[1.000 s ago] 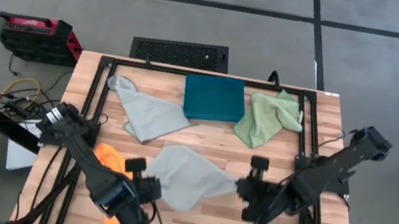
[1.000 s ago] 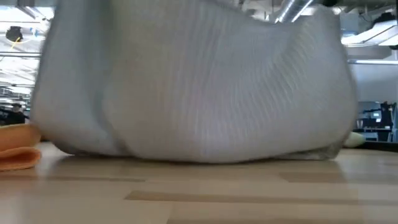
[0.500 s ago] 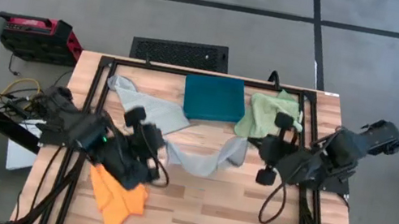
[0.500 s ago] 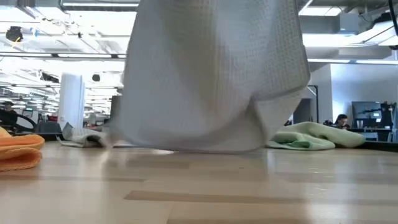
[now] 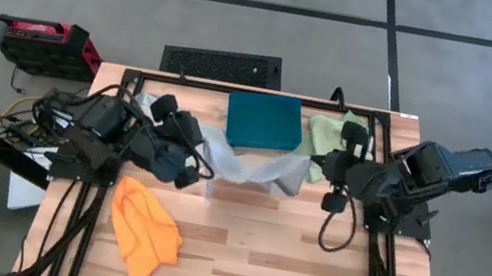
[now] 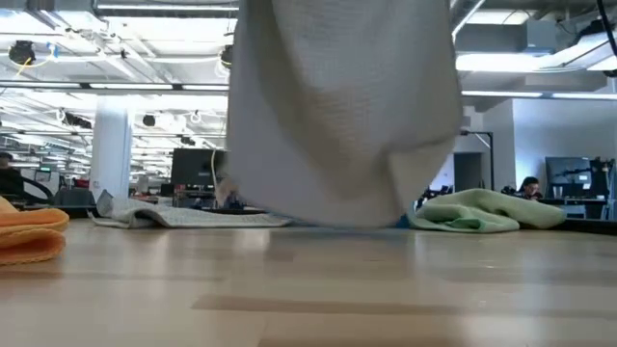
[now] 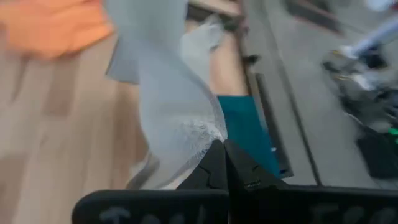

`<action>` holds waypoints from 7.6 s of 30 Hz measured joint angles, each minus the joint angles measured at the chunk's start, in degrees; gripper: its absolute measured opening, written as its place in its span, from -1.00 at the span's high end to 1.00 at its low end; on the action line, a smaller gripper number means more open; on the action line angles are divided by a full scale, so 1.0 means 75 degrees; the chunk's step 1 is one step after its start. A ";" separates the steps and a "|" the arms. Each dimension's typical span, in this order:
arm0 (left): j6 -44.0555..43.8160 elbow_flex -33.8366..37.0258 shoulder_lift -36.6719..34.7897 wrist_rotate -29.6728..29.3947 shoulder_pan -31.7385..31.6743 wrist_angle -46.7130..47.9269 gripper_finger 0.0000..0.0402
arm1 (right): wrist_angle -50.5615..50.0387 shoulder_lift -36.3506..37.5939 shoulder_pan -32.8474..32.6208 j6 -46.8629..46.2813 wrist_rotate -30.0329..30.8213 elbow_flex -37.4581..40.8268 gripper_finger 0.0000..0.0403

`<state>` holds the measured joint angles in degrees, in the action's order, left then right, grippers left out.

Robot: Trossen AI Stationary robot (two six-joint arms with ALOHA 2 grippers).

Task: Fold microfiber towels
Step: Fold the bottom left gray microfiber cloth

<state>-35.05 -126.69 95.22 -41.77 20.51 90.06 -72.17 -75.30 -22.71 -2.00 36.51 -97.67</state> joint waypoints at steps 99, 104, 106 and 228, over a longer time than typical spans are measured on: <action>-0.3589 0.8519 -0.0060 0.1429 0.0036 -0.4359 1.00 | 0.0868 -0.2380 -0.0592 -0.4921 -0.0829 0.4928 0.97; -0.3210 0.8523 -0.0058 0.1189 -0.0433 -0.4372 1.00 | 0.0820 -0.2380 -0.0146 -0.4833 -0.0512 0.4928 0.97; -0.3045 0.8524 -0.0058 0.1187 -0.0611 -0.4374 1.00 | 0.0820 -0.2380 0.0039 -0.4707 -0.0460 0.4928 0.97; 0.5699 0.6655 0.2141 0.3829 -0.2150 -1.0050 1.00 | 0.2053 -0.0186 -0.1406 -0.4541 -0.0818 0.4590 0.15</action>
<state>7.69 -76.78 111.28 -13.04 4.38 14.69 -56.77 -76.69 -33.26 -36.05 30.37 -63.25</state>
